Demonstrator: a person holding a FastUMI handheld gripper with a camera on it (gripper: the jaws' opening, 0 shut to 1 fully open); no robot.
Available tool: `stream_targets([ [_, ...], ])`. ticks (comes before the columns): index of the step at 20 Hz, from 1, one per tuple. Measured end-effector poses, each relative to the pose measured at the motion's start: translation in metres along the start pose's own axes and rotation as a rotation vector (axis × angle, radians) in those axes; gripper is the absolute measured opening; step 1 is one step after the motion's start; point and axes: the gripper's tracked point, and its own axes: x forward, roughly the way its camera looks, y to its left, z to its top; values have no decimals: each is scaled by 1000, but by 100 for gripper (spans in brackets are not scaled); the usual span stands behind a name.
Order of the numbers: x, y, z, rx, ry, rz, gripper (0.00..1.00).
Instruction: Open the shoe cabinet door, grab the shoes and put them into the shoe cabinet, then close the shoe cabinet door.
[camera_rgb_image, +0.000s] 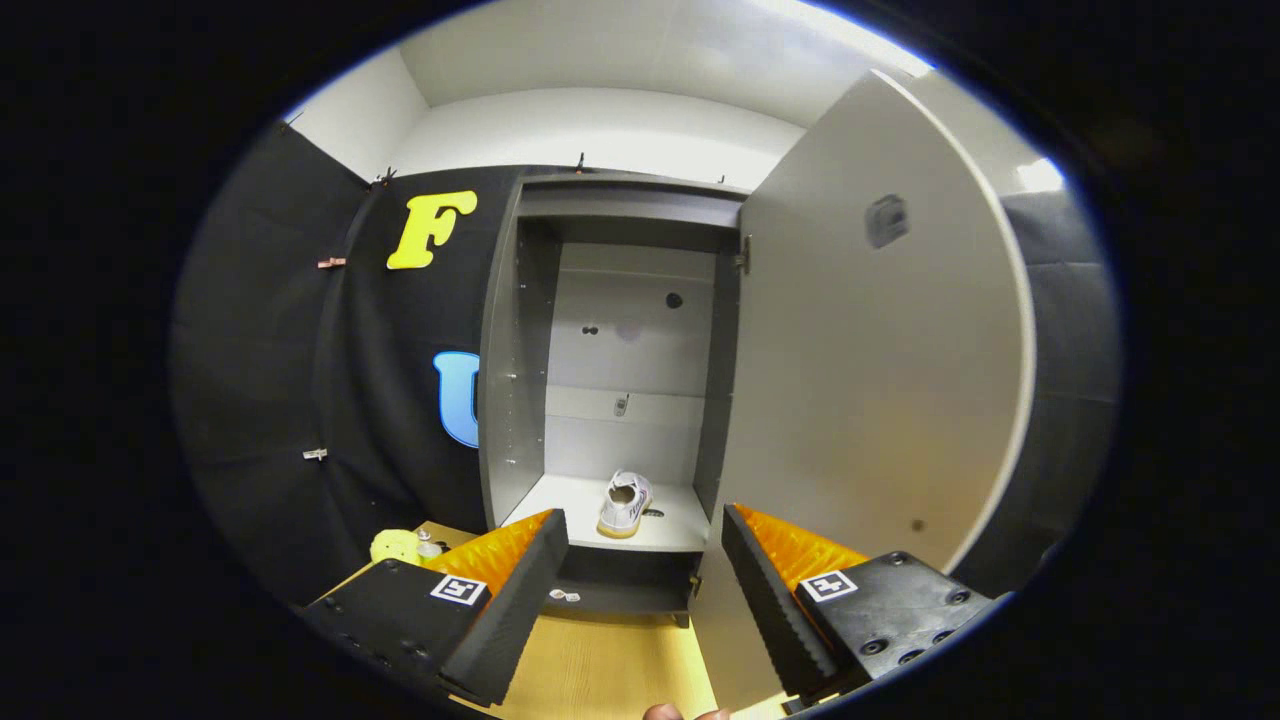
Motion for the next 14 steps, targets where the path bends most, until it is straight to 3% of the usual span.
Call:
stream_targets([
  [5,-60,-66,4,4,-16,-137,98],
  [8,-81,-132,0,20,-5,-275,98],
  [11,-80,-195,-11,21,6,-398,97],
  [14,-49,-228,-24,26,48,-437,98],
])
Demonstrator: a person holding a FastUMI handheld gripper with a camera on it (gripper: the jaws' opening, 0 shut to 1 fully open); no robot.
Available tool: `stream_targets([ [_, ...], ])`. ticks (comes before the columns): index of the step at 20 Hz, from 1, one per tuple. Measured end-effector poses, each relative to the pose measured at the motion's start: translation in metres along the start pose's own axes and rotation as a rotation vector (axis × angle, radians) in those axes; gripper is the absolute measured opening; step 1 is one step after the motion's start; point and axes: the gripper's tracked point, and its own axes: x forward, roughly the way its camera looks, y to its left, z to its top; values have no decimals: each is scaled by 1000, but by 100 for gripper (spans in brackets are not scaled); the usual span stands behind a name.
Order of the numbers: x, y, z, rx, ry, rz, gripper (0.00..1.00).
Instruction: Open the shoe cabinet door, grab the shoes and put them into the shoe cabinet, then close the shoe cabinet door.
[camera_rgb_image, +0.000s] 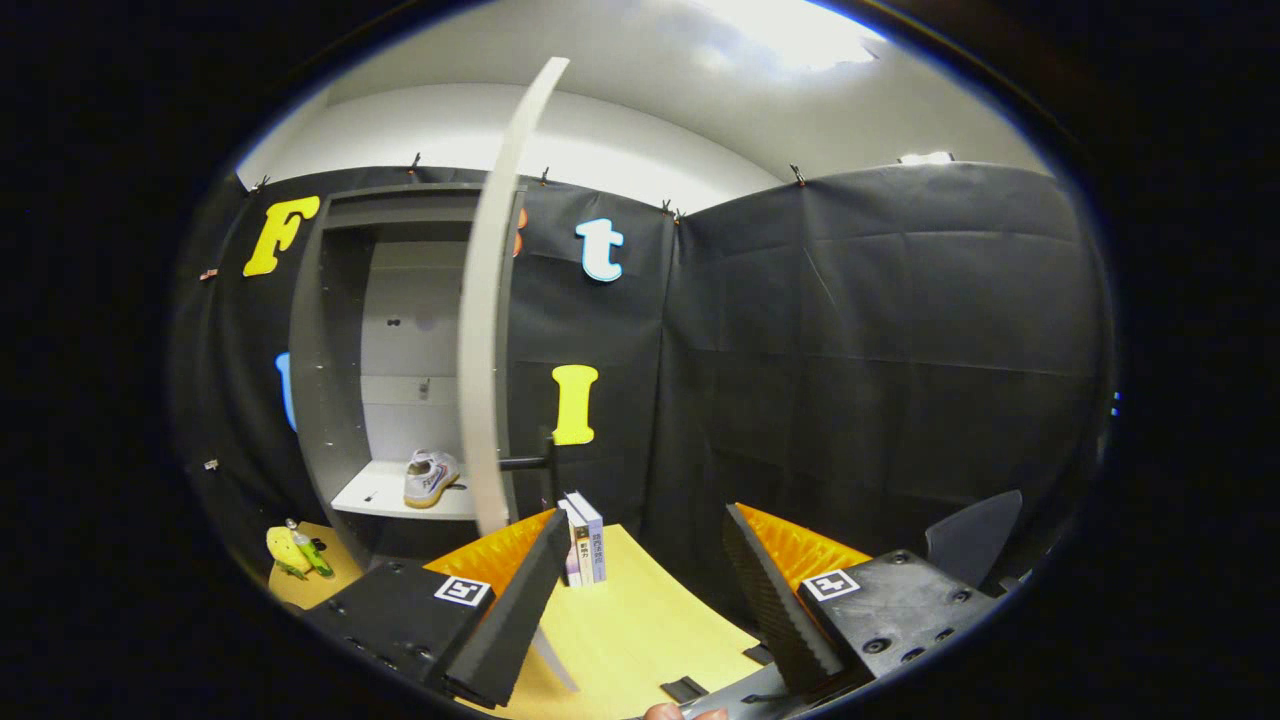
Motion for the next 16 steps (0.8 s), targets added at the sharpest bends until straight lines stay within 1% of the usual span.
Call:
stream_targets([
  [2,19,-1,-14,17,41,10,98],
  [4,28,4,-19,42,73,27,98],
  [5,26,2,-21,51,84,20,98],
  [7,26,8,-20,65,80,31,97],
  [11,20,27,-19,23,66,48,96],
  [16,-2,80,-24,105,80,156,97],
])
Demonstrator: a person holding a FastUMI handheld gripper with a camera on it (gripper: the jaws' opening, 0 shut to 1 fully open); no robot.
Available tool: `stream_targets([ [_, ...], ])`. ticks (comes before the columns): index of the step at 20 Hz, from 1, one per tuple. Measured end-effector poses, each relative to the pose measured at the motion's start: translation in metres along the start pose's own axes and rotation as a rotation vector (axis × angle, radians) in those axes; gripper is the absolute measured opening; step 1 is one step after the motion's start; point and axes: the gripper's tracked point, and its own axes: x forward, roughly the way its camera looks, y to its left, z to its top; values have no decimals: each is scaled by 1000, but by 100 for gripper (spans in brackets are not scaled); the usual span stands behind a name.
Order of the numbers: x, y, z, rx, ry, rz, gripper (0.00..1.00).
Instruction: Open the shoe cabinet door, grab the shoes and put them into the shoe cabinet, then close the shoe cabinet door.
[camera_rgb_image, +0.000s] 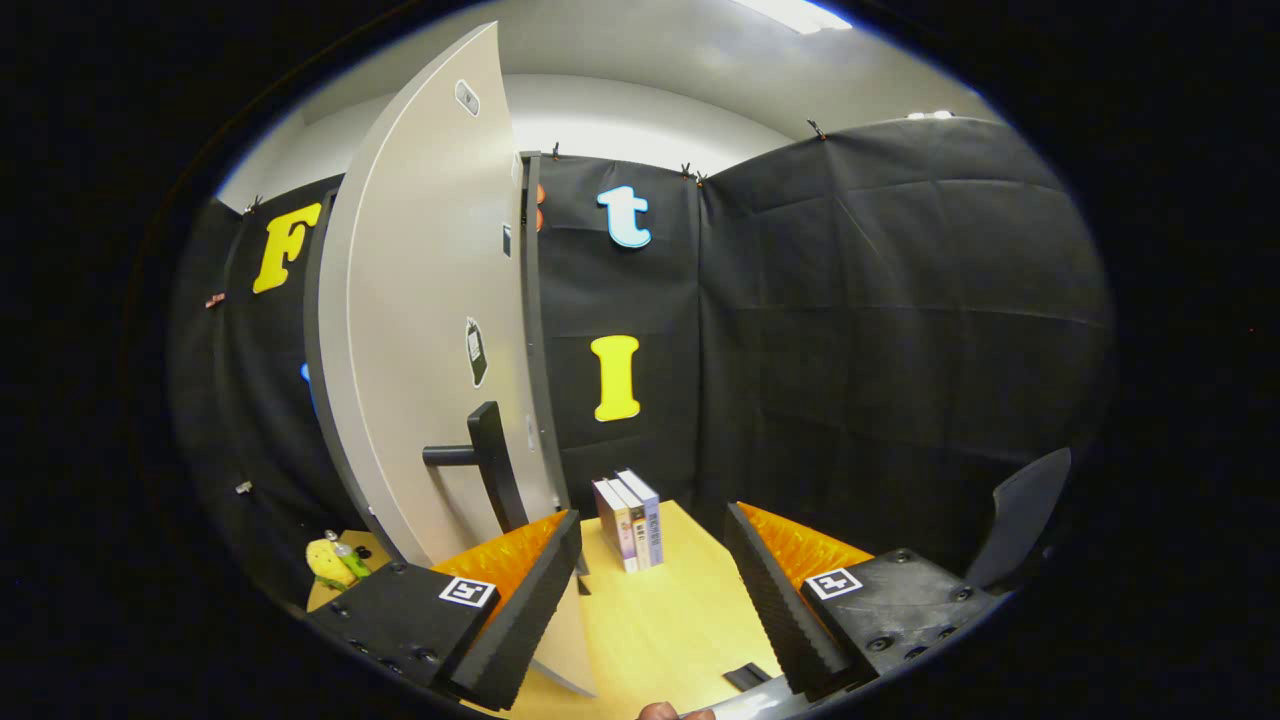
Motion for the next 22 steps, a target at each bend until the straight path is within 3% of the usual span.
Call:
stream_targets([
  [12,6,152,-23,23,46,269,97],
  [17,20,192,-14,5,25,310,98],
  [22,26,200,-19,-38,39,311,98],
])
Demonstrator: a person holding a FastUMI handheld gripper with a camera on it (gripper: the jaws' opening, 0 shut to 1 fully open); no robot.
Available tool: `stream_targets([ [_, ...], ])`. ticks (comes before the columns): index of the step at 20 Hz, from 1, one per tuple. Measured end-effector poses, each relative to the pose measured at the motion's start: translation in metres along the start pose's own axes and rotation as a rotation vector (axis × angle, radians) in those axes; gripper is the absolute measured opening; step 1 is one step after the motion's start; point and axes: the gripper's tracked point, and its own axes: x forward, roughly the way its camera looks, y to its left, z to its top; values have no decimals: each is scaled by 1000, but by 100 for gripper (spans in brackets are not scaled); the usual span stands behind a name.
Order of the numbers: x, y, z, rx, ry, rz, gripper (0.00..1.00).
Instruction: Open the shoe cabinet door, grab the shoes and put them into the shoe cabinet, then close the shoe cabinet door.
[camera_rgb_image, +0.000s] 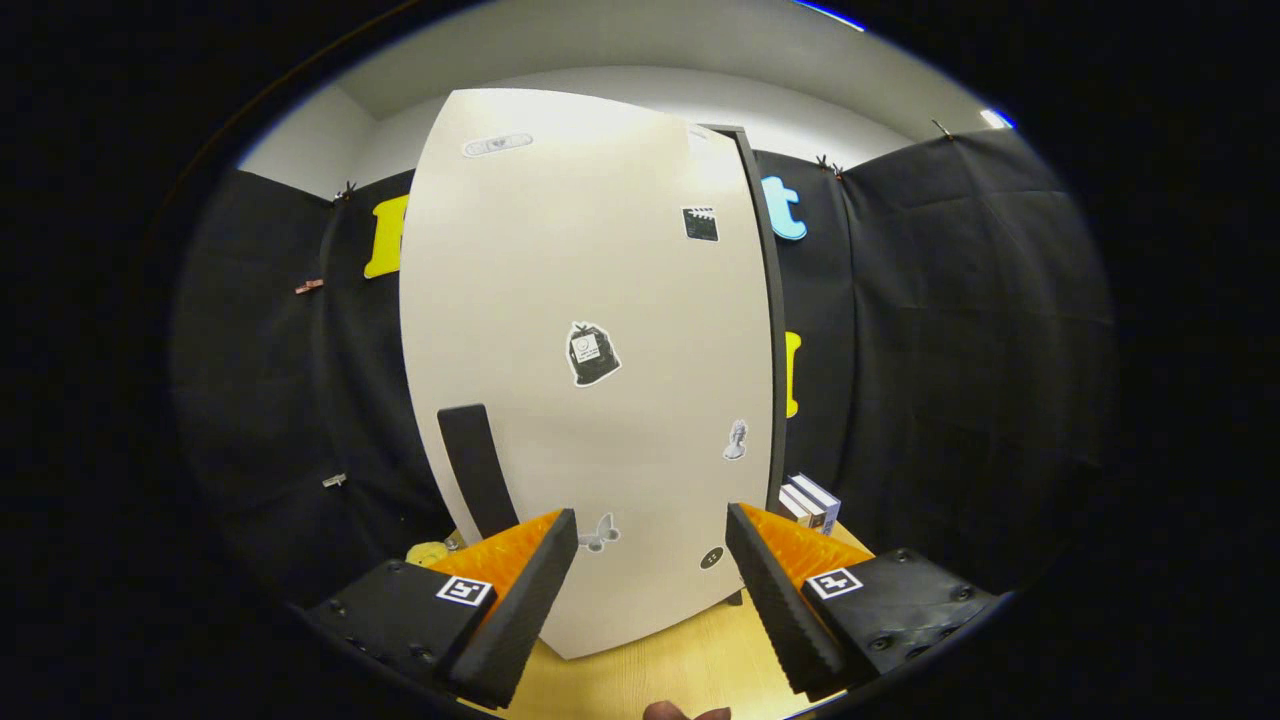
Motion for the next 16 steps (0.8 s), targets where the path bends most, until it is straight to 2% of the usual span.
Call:
stream_targets([
  [16,0,7,8,-21,-24,10,98],
])
